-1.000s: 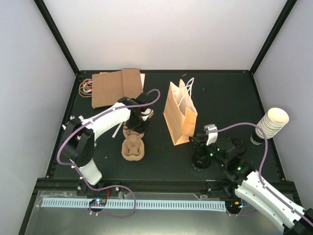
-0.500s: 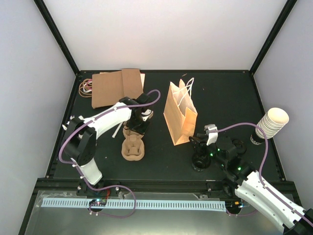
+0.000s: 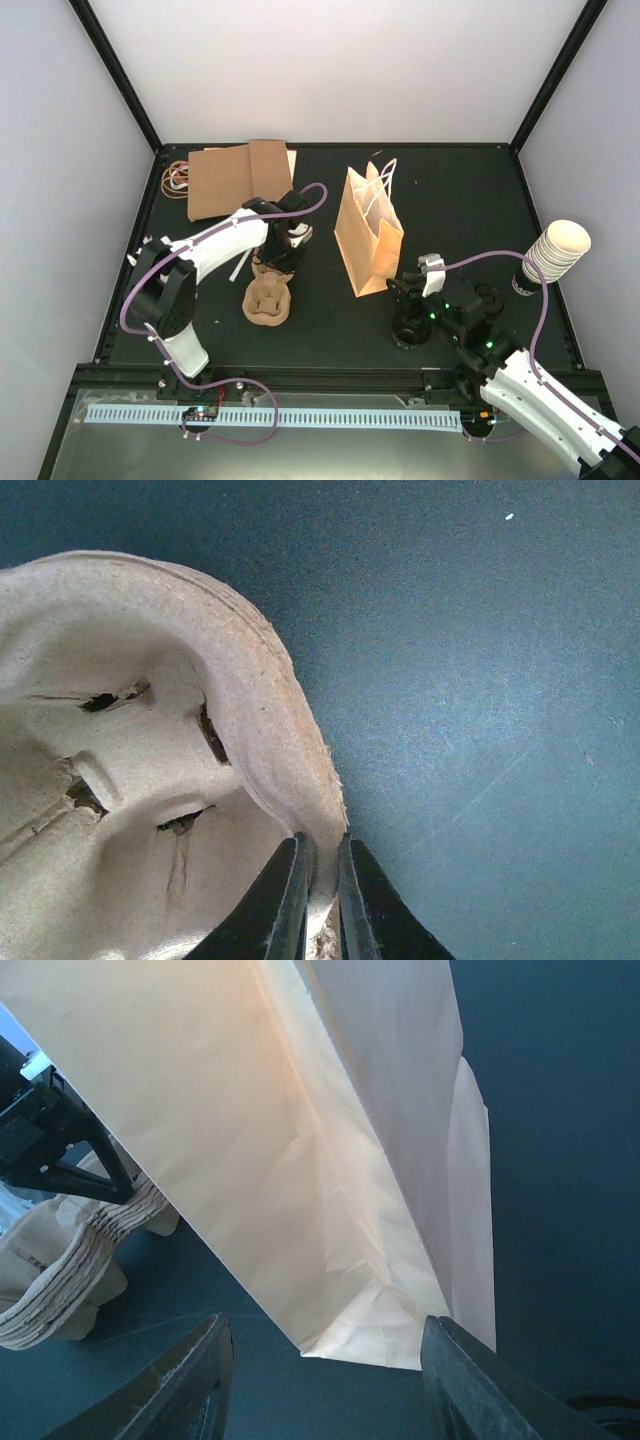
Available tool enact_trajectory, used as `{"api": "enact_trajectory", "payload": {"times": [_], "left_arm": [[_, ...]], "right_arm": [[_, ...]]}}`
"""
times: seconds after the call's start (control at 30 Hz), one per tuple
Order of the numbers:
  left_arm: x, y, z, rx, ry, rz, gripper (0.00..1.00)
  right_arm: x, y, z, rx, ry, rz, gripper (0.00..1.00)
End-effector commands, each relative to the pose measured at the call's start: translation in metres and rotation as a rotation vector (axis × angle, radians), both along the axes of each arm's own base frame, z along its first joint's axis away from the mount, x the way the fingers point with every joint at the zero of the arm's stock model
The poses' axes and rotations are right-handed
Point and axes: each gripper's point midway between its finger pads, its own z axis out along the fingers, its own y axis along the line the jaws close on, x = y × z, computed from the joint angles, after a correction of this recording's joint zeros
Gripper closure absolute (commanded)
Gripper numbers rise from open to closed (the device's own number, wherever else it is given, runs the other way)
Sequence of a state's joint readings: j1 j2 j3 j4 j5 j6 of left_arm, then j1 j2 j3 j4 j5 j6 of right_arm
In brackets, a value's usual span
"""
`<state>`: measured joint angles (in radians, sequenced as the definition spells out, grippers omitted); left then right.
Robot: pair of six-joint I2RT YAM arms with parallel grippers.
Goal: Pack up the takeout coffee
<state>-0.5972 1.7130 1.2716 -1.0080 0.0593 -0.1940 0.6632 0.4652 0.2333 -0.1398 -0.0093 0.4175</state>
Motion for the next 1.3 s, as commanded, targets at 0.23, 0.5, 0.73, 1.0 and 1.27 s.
{"api": "enact_trajectory", "payload": {"times": [0.23, 0.5, 0.73, 1.0, 1.27], "left_arm": [[-0.003, -0.017, 0.030, -0.167, -0.015, -0.006, 0.98], [-0.006, -0.022, 0.028, -0.274, 0.015, 0.013, 0.97], [-0.007, -0.025, 0.029, -0.311, 0.010, 0.017, 0.98], [-0.013, -0.026, 0.029, -0.342, 0.016, 0.017, 0.99], [-0.019, -0.027, 0.026, -0.359, 0.030, 0.017, 0.98]], "right_arm": [[0.001, 0.002, 0.003, 0.011, -0.022, 0.005, 0.45], [-0.005, 0.012, 0.008, 0.023, 0.009, 0.067, 0.46], [-0.014, 0.035, 0.024, 0.075, 0.033, 0.141, 0.47], [-0.030, 0.070, 0.037, 0.092, 0.029, 0.203, 0.47], [-0.048, 0.103, 0.035, 0.085, 0.044, 0.271, 0.47]]}}
